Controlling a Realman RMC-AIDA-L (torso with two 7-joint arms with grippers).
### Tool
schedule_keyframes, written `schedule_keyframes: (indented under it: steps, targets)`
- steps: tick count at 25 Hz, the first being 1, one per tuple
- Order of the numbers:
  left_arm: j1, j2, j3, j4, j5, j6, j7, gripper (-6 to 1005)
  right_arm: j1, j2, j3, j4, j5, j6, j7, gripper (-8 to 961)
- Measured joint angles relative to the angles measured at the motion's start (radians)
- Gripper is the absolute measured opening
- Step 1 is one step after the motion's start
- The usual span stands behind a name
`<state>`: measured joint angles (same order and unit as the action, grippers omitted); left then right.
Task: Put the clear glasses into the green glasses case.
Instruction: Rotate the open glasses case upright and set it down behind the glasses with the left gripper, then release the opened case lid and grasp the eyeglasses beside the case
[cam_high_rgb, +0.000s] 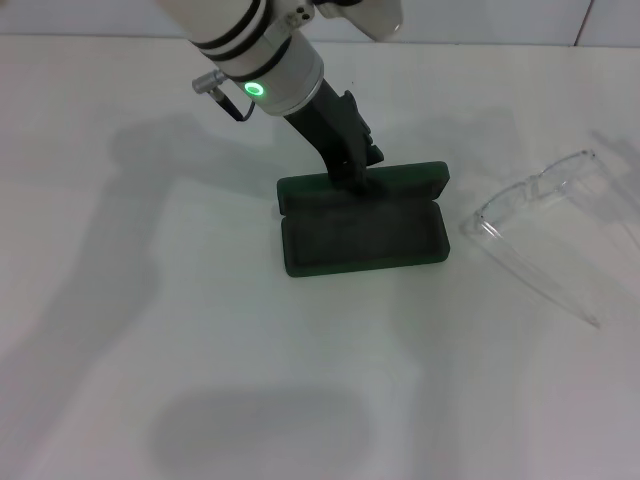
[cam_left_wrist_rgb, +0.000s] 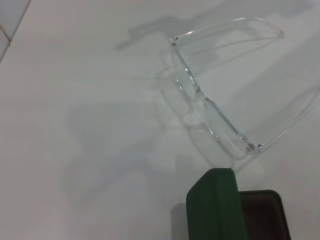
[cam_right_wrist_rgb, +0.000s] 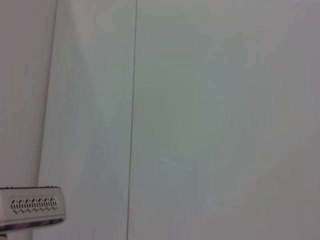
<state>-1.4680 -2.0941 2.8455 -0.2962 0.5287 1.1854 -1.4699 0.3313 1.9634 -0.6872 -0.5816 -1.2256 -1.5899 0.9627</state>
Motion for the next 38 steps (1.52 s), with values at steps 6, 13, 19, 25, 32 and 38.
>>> schedule_keyframes:
  steps: [6,13,19,25,32,38]
  targets:
    - [-0.016,0.0,0.0,-0.01,0.001,0.046,-0.004,418,-0.003,0.002,0.0,0.0,0.0,-0.002,0.001,869]
    - [-0.04,0.0,0.0,-0.028,0.013,0.118,-0.012,421,-0.005,0.003,0.0,0.006,0.0,-0.014,0.001,869]
    - [-0.052,0.003,0.0,-0.1,-0.039,0.167,-0.003,423,-0.007,0.006,0.0,0.009,0.0,-0.016,0.001,869]
    - [-0.043,0.009,0.0,-0.225,-0.182,0.199,0.049,424,-0.009,0.007,0.0,0.01,0.0,-0.024,0.001,869]
    - [0.024,0.043,0.0,-0.387,-0.447,0.26,0.133,423,-0.013,0.007,0.0,0.002,0.0,-0.027,-0.008,868]
    - [0.19,0.136,0.002,-0.403,-0.783,0.293,0.145,422,-0.008,0.002,-0.009,-0.001,-0.013,-0.063,-0.033,869]
